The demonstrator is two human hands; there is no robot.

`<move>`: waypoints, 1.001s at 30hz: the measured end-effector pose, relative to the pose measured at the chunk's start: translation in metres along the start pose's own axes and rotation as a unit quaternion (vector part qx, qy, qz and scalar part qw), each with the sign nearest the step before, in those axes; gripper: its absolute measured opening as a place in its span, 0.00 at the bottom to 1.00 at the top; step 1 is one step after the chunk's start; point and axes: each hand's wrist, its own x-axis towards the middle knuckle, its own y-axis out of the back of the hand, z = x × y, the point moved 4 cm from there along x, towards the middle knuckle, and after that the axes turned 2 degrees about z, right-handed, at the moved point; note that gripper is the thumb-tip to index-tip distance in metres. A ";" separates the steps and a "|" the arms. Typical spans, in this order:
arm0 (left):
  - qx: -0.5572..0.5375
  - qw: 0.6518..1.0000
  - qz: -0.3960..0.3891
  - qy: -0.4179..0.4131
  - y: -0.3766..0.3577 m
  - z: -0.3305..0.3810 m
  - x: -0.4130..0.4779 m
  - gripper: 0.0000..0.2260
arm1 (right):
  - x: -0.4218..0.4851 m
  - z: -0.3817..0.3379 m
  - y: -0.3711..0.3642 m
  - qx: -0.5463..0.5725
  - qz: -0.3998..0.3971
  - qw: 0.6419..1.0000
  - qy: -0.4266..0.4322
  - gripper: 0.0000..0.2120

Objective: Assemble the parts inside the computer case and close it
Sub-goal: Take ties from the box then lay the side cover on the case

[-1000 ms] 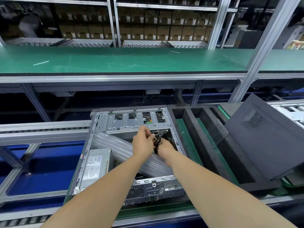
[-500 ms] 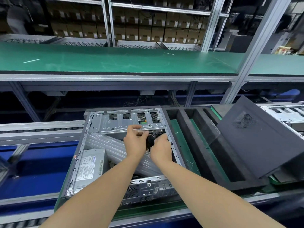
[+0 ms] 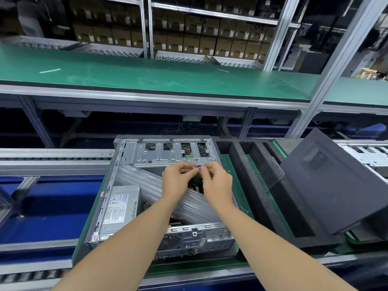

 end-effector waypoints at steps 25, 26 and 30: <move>-0.088 0.995 -0.015 0.038 0.005 -0.012 0.010 0.06 | 0.036 0.003 0.001 -0.051 -0.091 0.991 0.088 0.04; -0.087 0.995 -0.011 0.039 0.005 -0.013 0.010 0.06 | 0.036 0.004 0.001 -0.057 -0.089 0.990 0.094 0.04; -0.084 0.996 -0.001 0.040 0.005 -0.013 0.012 0.06 | 0.036 0.004 0.002 -0.071 -0.083 0.989 0.103 0.05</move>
